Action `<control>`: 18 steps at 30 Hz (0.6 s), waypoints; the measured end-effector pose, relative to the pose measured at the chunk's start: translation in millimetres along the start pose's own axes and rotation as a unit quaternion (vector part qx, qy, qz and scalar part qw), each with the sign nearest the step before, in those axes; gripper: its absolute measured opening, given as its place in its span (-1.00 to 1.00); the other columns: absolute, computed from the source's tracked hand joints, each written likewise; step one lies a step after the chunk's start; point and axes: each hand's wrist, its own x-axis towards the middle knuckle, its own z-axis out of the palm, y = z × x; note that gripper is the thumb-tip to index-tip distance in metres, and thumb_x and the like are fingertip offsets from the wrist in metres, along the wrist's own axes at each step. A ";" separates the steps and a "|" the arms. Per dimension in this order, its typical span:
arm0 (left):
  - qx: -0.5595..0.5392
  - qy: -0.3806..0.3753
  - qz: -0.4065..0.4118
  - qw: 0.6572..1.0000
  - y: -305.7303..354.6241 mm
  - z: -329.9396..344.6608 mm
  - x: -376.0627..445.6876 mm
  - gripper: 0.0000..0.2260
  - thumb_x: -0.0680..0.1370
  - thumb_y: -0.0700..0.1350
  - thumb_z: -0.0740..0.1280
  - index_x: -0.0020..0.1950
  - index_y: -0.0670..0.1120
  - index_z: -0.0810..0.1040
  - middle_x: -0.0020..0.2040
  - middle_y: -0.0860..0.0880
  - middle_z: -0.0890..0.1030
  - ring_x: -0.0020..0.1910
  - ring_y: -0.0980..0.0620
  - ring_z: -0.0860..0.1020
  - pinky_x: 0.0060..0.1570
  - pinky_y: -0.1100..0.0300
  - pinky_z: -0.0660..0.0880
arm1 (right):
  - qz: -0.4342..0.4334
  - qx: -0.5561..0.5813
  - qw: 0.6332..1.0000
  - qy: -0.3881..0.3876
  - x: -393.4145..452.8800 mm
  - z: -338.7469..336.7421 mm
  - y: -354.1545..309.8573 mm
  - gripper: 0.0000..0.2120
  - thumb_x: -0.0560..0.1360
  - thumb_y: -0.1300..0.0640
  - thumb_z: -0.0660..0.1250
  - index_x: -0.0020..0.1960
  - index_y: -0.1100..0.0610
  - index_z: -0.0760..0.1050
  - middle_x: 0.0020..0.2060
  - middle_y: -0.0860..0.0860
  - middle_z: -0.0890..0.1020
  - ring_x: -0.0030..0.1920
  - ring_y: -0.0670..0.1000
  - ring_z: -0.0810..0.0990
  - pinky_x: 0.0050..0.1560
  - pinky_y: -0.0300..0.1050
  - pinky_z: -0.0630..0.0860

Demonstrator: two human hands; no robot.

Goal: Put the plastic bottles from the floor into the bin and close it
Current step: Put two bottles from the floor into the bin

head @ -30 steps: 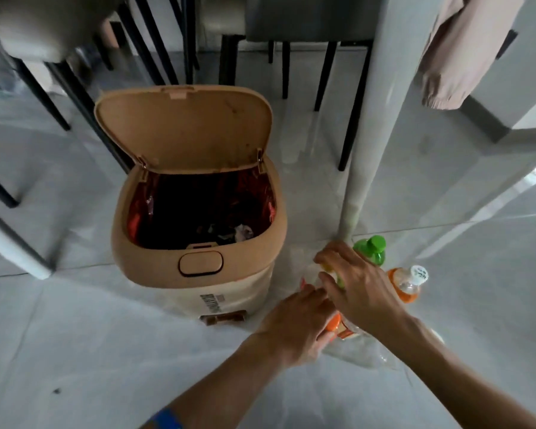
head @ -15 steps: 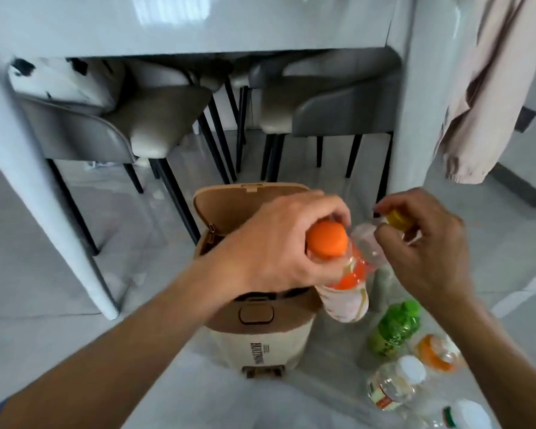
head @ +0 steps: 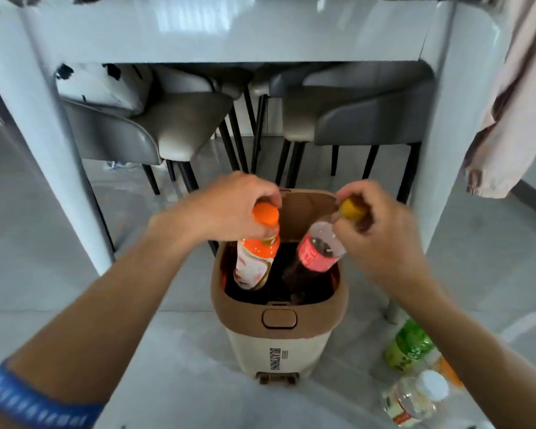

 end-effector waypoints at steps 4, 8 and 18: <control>0.016 -0.057 -0.068 0.996 -18.7 62.4 6.9 -0.70 0.39 -0.03 0.50 0.08 0.10 0.54 0.00 0.00 0.57 -0.01 -0.04 0.56 -0.06 0.04 0.51 | -0.017 -0.113 0.986 -0.120 -7.7 43.1 19.4 -0.71 0.48 0.01 0.38 0.03 -0.13 0.27 -0.28 -0.16 0.46 -0.30 -0.15 0.48 -0.32 -0.20 0.39; -0.009 -0.088 -0.115 0.989 -31.7 104.9 6.9 -0.68 0.40 -0.08 0.51 0.07 0.07 0.48 -0.02 0.00 0.56 -0.06 -0.05 0.55 -0.17 0.09 0.43 | 0.013 -0.141 0.969 -0.204 -2.6 68.4 36.0 -0.68 0.46 0.05 0.43 0.00 -0.08 0.27 -0.17 -0.11 0.50 -0.19 0.03 0.53 -0.20 0.00 0.51; 0.055 -0.043 -0.174 0.982 -39.8 137.0 -1.1 -0.86 0.47 -0.27 0.34 -0.21 -0.04 0.55 -0.06 -0.10 0.64 -0.01 -0.16 0.59 -0.15 0.08 0.43 | -0.014 -0.316 0.906 -0.283 13.1 95.2 52.3 -0.72 0.45 -0.01 0.42 0.08 0.12 0.55 0.03 0.05 0.58 0.06 0.17 0.58 -0.15 0.00 0.47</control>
